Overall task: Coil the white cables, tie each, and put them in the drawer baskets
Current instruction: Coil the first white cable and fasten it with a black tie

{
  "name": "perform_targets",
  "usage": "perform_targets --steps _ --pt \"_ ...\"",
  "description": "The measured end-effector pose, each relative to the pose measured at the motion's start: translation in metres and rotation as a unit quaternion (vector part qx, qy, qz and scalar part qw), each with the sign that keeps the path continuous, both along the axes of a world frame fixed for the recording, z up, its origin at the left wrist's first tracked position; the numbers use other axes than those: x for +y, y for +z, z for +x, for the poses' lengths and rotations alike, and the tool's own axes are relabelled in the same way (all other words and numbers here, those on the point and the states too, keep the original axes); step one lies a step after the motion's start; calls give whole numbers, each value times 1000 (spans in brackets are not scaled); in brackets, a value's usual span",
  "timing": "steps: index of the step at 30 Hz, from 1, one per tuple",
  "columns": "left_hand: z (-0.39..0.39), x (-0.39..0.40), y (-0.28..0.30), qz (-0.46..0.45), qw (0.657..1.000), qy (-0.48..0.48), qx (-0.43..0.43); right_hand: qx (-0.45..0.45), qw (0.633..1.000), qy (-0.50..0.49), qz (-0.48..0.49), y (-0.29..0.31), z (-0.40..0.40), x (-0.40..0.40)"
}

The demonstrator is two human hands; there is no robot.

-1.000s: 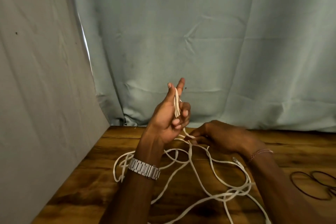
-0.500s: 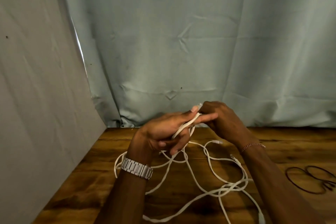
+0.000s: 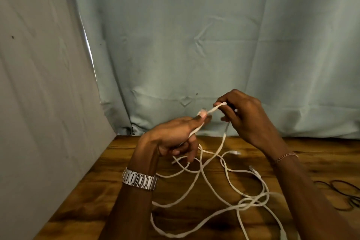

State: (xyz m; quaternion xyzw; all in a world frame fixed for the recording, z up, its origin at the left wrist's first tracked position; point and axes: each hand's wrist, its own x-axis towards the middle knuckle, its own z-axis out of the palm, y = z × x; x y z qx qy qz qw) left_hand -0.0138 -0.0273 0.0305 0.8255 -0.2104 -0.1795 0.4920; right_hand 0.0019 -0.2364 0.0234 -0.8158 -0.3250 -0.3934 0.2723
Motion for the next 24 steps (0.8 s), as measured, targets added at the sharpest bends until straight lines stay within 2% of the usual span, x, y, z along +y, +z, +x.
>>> perform_targets --steps 4,6,9,12,14,17,22,24 --pt "8 -4 0 -64 996 44 -54 -6 999 -43 14 8 -13 10" --pt "11 -7 -2 -103 991 44 -66 33 999 -27 33 13 -24 17" --pt "13 -13 -5 -182 981 54 -47 172 981 5 91 17 -37 25" --pt "18 -20 -6 -275 957 81 -33 336 925 86 154 17 -44 35" --pt "21 -22 -9 -312 945 87 -42 402 889 133 175 16 -47 41" --pt "23 -25 -10 -356 931 72 -31 443 873 149 141 13 -48 45" --pt "22 -30 -8 -417 909 15 13 446 884 138 -9 9 -49 43" --pt "19 -33 -5 -447 893 49 16 456 875 142 -77 12 -50 37"
